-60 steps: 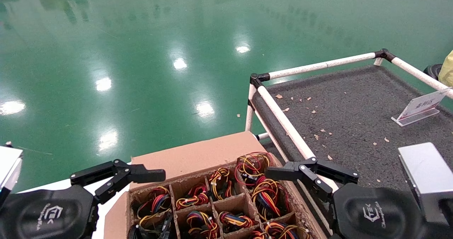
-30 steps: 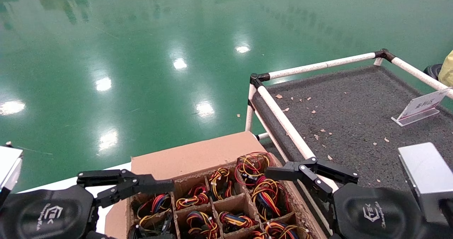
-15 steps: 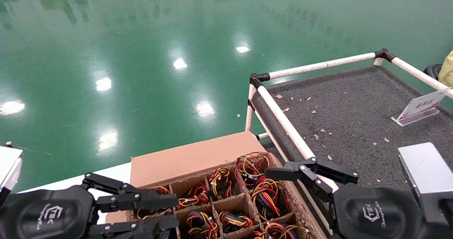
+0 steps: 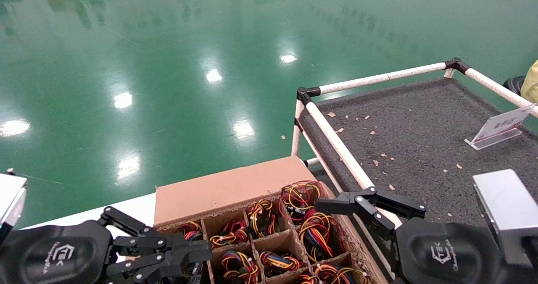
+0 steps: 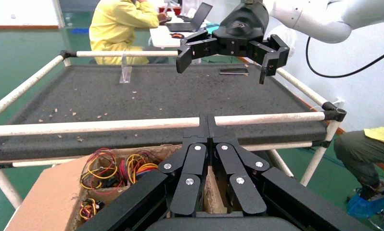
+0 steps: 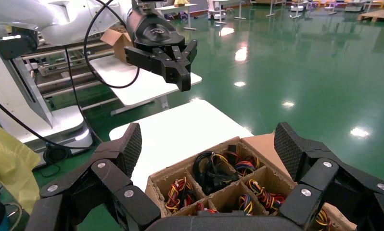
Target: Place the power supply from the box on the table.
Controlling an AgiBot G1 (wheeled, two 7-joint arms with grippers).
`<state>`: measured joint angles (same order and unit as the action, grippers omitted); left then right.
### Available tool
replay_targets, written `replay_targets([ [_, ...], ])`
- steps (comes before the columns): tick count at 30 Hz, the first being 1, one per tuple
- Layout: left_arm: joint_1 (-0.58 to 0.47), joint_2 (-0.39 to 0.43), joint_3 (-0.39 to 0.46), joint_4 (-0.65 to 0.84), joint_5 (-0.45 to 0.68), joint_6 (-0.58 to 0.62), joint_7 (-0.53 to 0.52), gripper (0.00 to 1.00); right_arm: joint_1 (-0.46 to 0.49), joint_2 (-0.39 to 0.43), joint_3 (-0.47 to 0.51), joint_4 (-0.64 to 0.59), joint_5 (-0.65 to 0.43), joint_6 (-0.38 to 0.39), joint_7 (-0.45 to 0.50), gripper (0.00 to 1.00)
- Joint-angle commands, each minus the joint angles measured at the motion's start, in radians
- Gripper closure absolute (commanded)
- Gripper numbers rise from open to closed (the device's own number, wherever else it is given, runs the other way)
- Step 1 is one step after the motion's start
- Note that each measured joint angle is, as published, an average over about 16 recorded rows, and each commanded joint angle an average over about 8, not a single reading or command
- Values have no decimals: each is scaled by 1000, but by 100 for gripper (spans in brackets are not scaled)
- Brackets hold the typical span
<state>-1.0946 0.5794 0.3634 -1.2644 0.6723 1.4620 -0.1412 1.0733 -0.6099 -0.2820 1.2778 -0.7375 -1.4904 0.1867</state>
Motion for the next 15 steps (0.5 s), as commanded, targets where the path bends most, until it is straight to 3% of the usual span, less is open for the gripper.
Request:
replay_targets([
  [1, 0, 0, 0, 0, 0, 0, 0, 26, 1, 0, 0, 1, 1, -2, 0, 0],
  [3, 0, 0, 0, 0, 0, 0, 0, 5, -2, 0, -2, -3, -7, 5, 0, 0],
  [4, 0, 0, 0, 0, 0, 0, 0, 0, -4, 1, -3, -6, -12, 11, 0, 0],
  [15, 0, 0, 0, 0, 0, 0, 0, 0, -29, 40, -44, -11, -153, 96, 29, 0],
])
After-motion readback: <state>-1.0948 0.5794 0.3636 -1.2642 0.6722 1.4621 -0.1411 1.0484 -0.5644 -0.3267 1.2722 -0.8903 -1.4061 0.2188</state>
